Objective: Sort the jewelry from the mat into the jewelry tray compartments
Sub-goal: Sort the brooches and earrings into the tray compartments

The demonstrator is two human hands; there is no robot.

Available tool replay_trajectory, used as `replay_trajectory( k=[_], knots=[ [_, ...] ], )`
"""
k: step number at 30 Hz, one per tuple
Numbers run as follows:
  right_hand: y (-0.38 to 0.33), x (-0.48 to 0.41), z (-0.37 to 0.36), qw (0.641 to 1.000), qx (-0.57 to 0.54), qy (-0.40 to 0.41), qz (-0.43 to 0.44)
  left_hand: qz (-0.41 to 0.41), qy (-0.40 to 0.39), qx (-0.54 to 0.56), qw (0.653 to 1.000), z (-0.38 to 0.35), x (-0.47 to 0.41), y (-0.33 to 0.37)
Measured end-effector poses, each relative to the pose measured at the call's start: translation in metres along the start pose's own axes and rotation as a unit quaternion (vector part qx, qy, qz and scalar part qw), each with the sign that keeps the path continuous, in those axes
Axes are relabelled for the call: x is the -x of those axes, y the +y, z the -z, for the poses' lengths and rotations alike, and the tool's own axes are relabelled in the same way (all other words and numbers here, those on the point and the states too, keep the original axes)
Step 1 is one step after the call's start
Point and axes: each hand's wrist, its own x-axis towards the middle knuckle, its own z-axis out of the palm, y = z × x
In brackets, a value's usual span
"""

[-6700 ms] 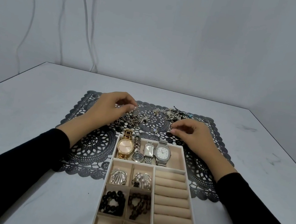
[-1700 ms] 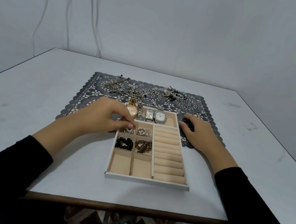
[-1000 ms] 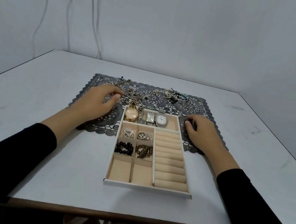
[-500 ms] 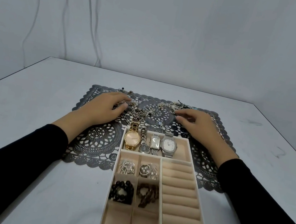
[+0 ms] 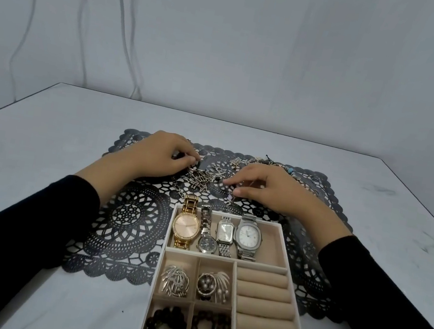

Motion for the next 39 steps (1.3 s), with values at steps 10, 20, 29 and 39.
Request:
replay_trajectory(
  k=[10,20,29,39],
  knots=[
    [-0.001,0.003,0.004,0.998,0.008,-0.058,0.01,-0.008,-0.007,0.027,1.0,0.003,0.001,-0.007],
    [0.002,0.005,0.001,0.999,-0.049,-0.009,-0.013,0.018,0.035,0.065,0.997,0.002,0.005,-0.005],
    [0.002,0.009,0.003,0.984,-0.169,0.053,-0.025,0.046,0.088,0.169,0.981,0.004,0.009,0.0],
    [-0.021,0.018,0.007,0.948,-0.278,0.149,-0.045,0.067,0.153,0.312,0.935,0.017,0.015,0.018]
  ],
)
